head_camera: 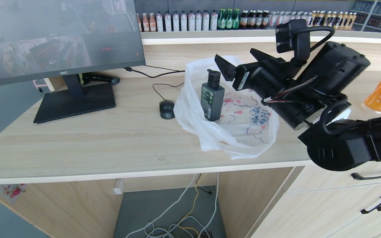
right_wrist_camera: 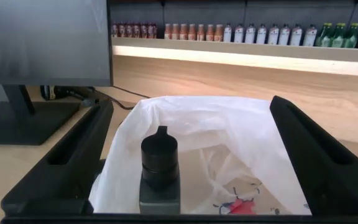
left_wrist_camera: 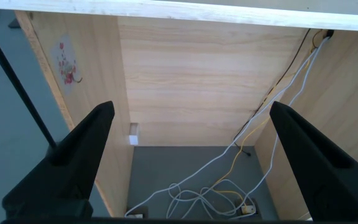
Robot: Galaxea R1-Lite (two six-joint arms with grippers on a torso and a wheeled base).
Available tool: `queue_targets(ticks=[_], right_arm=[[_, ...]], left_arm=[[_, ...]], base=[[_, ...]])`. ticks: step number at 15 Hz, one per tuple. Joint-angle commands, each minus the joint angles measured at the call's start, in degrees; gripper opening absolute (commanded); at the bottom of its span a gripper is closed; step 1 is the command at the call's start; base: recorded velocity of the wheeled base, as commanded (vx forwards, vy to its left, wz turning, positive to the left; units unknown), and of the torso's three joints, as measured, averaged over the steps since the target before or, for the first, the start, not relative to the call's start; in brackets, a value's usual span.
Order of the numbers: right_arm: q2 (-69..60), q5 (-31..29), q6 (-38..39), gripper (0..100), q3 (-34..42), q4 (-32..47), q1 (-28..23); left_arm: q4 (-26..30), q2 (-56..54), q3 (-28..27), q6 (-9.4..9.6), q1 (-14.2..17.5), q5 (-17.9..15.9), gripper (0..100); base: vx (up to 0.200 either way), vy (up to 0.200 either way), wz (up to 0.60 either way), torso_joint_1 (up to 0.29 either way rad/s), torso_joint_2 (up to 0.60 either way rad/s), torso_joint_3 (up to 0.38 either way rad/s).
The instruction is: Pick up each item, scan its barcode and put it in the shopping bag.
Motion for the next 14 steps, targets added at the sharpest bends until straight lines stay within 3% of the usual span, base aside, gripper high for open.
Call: queue_targets(ticks=[1, 2, 5, 12, 14], right_arm=[[-6.36, -0.12, 0.18, 100, 8.90, -6.13, -0.06], [-7.42, -1.00, 0.44, 100, 14.88, -12.37, -0.32], [-8.03, -3.99, 0.18, 100, 23.40, -25.11, -0.06], [-14.89, -4.17, 0.62, 100, 38.96, -25.11, 0.38], [-15.94, -4.17, 0.70, 100, 44.41, -25.11, 3.28]], left_arm=[[-0.08, -0.02, 0.00, -0.01, 0.00, 0.01, 100], [-0.08, -0.02, 0.00, -0.01, 0.00, 0.01, 100], [0.01, -0.02, 0.00, -0.01, 0.00, 0.01, 100], [0.01, -0.02, 0.00, 0.17, 0.00, 0.01, 100], [-0.08, -0.02, 0.00, -0.01, 0.00, 0.01, 100]], base=[[0.000, 0.000, 0.00, 0.000, 0.00, 0.000], [0.000, 0.000, 0.00, 0.000, 0.00, 0.000], [0.000, 0.000, 0.00, 0.000, 0.00, 0.000], [0.000, 0.000, 0.00, 0.000, 0.00, 0.000], [0.000, 0.000, 0.00, 0.000, 0.00, 0.000]])
